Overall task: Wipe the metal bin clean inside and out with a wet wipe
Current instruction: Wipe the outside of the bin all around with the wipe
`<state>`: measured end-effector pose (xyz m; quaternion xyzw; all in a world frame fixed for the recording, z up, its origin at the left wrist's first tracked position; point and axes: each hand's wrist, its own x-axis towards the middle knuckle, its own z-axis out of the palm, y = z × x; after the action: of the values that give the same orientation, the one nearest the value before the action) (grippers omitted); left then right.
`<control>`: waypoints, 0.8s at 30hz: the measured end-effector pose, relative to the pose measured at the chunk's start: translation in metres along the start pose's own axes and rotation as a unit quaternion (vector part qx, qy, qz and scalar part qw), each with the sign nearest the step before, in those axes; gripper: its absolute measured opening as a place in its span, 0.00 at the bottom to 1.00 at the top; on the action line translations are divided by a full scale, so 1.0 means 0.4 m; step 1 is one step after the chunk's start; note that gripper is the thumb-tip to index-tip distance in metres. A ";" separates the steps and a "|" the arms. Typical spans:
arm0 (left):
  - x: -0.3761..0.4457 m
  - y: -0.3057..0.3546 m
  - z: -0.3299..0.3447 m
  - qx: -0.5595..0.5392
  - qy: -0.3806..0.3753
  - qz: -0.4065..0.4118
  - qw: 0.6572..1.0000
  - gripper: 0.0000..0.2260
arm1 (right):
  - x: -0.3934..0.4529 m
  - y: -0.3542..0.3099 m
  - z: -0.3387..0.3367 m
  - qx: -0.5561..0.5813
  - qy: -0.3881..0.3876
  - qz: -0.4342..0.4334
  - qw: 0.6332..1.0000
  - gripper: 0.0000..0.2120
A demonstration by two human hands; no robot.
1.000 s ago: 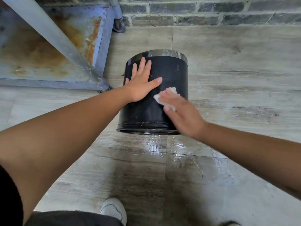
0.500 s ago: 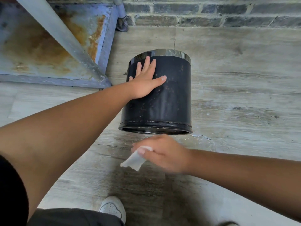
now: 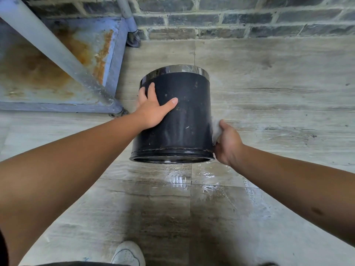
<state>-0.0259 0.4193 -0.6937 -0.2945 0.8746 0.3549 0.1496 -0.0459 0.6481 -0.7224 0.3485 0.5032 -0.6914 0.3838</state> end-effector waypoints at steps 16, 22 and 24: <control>-0.044 -0.055 0.015 -0.325 -0.089 -0.093 0.937 0.39 | -0.123 -0.100 0.019 -0.221 -0.018 -0.201 0.954 0.14; -0.021 -0.020 -0.020 -0.153 0.049 0.093 0.983 0.24 | -0.157 -0.128 0.021 -0.322 -0.068 -0.290 0.899 0.24; -0.027 0.029 -0.053 -0.045 0.073 0.255 0.963 0.28 | -0.150 -0.121 0.019 -0.314 -0.081 -0.293 0.899 0.21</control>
<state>-0.0258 0.4154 -0.6676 -0.0932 0.9123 0.3981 -0.0232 -0.0614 0.6610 -0.6476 -0.0105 0.7409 -0.6044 0.2928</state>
